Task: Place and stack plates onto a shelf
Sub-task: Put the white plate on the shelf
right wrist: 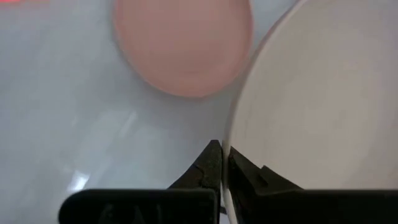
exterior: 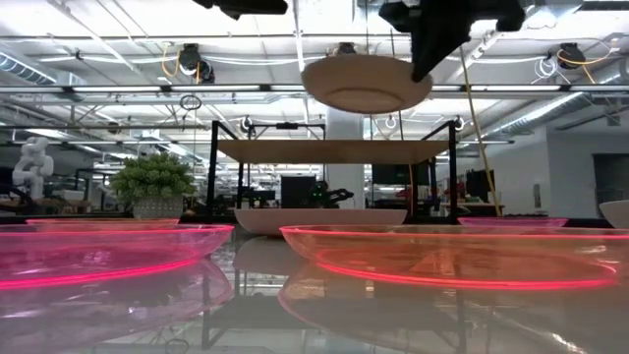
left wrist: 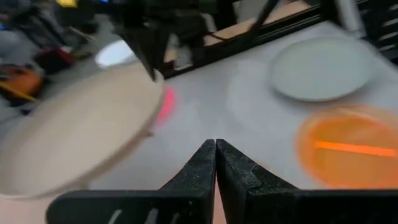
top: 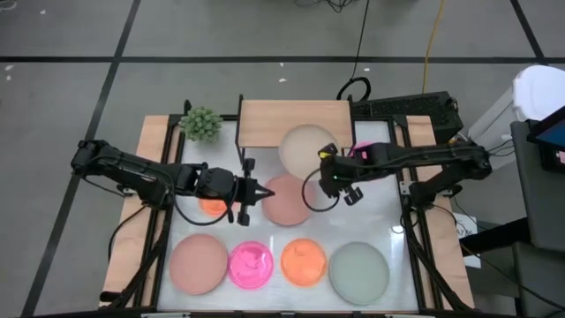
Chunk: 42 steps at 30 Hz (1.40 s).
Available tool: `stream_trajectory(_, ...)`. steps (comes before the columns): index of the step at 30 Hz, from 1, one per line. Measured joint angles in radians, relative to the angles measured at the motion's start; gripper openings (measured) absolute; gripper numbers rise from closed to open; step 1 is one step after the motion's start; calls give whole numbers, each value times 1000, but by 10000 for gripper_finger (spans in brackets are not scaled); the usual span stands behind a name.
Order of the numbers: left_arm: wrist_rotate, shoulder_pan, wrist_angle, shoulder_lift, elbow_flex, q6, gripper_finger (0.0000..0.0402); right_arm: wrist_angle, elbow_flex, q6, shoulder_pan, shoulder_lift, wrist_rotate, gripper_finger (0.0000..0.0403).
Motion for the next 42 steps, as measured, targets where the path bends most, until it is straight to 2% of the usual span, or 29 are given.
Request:
stream_trajectory(4,-88,16,37,0,2,62,56,17,0,-37,-36,26,-28,0)
stream_trajectory(12,-207,65,20,6,36,258,186,47,0,-107,-57,49,-50,0)
stream_trajectory(15,-224,83,27,19,36,327,207,67,0,-122,-63,50,-50,0)
stream_trajectory(32,-224,94,-35,131,35,561,210,111,0,-193,-65,50,-51,0)
stream_trajectory(42,-198,142,-78,131,35,642,132,130,0,-223,-62,50,-104,0)
